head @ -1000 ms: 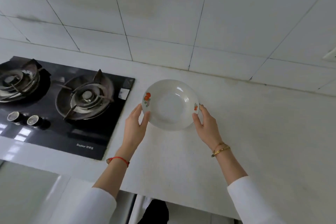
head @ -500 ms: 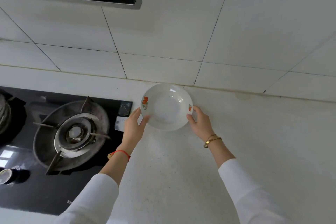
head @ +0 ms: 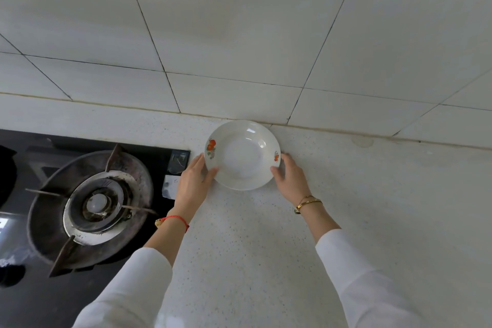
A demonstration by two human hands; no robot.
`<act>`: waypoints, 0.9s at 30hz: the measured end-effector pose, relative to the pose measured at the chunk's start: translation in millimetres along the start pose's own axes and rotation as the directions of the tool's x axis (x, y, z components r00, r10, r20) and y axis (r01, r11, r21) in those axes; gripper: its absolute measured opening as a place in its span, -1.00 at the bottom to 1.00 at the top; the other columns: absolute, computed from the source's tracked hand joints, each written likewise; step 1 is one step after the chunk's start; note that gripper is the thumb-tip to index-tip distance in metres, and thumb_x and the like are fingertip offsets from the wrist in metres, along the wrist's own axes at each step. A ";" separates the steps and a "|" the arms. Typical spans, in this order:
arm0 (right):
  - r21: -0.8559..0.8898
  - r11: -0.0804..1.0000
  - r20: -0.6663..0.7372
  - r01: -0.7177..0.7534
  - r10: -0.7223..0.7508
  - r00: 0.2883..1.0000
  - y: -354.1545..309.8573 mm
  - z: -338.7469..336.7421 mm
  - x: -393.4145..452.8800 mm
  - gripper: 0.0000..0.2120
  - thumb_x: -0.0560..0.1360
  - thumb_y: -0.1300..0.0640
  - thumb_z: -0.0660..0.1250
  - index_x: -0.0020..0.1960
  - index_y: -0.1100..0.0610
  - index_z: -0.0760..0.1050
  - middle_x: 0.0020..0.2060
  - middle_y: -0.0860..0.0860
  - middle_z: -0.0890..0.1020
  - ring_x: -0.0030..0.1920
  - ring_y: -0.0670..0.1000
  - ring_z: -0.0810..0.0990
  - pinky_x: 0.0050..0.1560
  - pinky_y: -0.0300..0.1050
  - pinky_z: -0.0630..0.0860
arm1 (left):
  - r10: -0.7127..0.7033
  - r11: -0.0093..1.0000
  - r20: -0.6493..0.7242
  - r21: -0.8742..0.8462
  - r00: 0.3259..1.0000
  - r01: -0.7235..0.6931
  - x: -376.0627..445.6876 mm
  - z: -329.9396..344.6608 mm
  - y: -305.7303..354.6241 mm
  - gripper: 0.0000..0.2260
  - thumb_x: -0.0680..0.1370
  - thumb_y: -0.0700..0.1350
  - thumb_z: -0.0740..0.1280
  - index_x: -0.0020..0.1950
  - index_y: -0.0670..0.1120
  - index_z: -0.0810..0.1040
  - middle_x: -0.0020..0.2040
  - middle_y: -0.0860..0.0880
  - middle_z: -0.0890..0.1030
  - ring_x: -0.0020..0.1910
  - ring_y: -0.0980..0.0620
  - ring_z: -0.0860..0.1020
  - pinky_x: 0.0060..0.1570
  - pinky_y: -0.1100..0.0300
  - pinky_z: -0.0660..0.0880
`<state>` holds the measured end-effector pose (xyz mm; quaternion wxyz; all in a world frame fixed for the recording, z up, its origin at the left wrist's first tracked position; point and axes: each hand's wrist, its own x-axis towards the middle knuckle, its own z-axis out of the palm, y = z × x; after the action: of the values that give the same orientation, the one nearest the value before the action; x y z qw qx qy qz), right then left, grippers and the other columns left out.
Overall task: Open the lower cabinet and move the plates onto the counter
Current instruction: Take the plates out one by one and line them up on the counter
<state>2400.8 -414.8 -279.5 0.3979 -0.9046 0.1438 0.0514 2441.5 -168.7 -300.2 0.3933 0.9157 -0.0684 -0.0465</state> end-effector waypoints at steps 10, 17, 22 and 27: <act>-0.136 0.990 -0.033 -0.037 0.033 0.999 -7.9 -16.7 -21.2 -0.50 0.61 0.00 0.11 0.49 0.12 0.11 0.51 0.15 0.17 0.53 0.15 0.04 0.47 0.11 0.11 | -0.068 0.986 -0.045 0.152 0.997 0.074 -16.8 -19.6 18.3 -0.47 0.62 0.08 0.17 0.51 -0.15 0.22 0.51 -0.12 0.27 0.51 -0.06 0.19 0.43 0.06 0.18; -0.158 0.983 -0.120 0.090 -0.109 0.987 -18.0 -48.4 -78.7 -0.52 0.62 0.04 0.09 0.51 0.12 0.11 0.49 0.12 0.23 0.52 0.11 0.08 0.50 0.05 0.09 | 0.055 0.978 -0.101 0.206 0.993 -0.033 -64.7 -48.0 59.7 -0.51 0.61 0.05 0.20 0.50 -0.10 0.26 0.50 -0.08 0.29 0.52 -0.02 0.19 0.39 0.02 0.28; -0.202 0.965 -0.180 0.169 -0.206 0.962 -14.6 -77.6 -138.6 -0.53 0.61 0.08 0.12 0.48 0.16 0.18 0.42 0.11 0.35 0.46 0.10 0.25 0.47 -0.02 0.19 | 0.149 0.960 -0.100 0.251 0.984 -0.120 -125.6 -58.7 94.7 -0.53 0.61 0.03 0.20 0.49 -0.07 0.28 0.48 -0.06 0.33 0.49 -0.01 0.24 0.28 0.01 0.41; -0.232 0.950 -0.215 0.210 -0.260 0.941 1.0 -105.8 -212.8 -0.56 0.61 0.08 0.13 0.46 0.16 0.23 0.39 0.13 0.38 0.46 0.13 0.25 0.47 0.03 0.20 | 0.236 0.942 -0.093 0.267 0.967 -0.204 -202.1 -56.6 126.7 -0.56 0.61 0.02 0.21 0.47 -0.09 0.32 0.46 -0.06 0.36 0.46 -0.02 0.30 0.32 0.04 0.40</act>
<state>2195.4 -446.5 -164.2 0.2851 -0.9510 0.0757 -0.0930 2238.8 -181.8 -162.9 0.2781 0.9464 -0.1513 0.0637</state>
